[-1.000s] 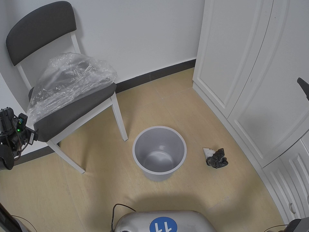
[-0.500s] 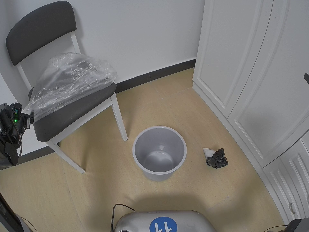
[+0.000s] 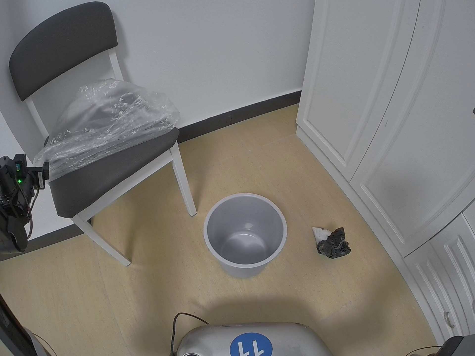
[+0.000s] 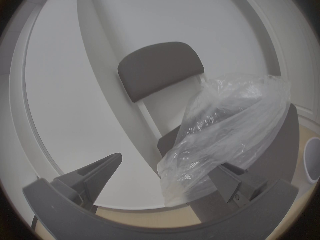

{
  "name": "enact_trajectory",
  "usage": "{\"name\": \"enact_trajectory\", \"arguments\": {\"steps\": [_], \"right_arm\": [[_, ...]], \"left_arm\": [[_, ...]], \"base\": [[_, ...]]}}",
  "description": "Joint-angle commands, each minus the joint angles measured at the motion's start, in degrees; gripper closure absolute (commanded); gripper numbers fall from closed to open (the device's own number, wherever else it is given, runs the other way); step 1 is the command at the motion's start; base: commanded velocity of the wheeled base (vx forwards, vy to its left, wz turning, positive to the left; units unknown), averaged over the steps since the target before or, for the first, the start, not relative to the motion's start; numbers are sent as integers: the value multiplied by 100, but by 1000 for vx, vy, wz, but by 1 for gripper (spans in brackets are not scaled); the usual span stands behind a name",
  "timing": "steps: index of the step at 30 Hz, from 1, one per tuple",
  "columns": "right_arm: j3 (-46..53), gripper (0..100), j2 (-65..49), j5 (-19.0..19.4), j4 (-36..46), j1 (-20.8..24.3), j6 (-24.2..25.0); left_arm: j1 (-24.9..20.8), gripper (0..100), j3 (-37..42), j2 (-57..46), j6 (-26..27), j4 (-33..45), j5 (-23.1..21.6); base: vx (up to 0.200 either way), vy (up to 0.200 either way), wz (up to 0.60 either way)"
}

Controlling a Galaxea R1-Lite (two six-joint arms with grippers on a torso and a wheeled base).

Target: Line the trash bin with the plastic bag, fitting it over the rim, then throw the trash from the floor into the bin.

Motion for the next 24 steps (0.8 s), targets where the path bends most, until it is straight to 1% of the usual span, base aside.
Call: {"name": "enact_trajectory", "arguments": {"steps": [1,6,7,9,17,20,24], "right_arm": [[-3,0,-36,4,-1,4,-1],[-3,0,-45,21,-1,4,17],[-3,0,-45,21,-1,4,17],[-3,0,-45,100,-1,4,43],[6,0,-36,144,-1,4,52],[15,0,-27,144,-1,13,52],[24,0,-36,144,-1,30,52]], "left_arm": [[1,0,119,286,-157,-129,10],[10,0,75,840,-183,-762,-8],[10,0,75,840,-183,-762,-8],[18,0,67,1104,-174,-1025,-16],[-25,0,49,1201,-165,-1025,-43],[-34,0,40,1192,-165,-1025,-131],[-17,0,-162,1201,-183,-1025,-166]], "base": [[0,0,0],[0,0,0],[0,0,0],[0,0,0],[0,0,0],[0,0,0],[0,0,0]]}}
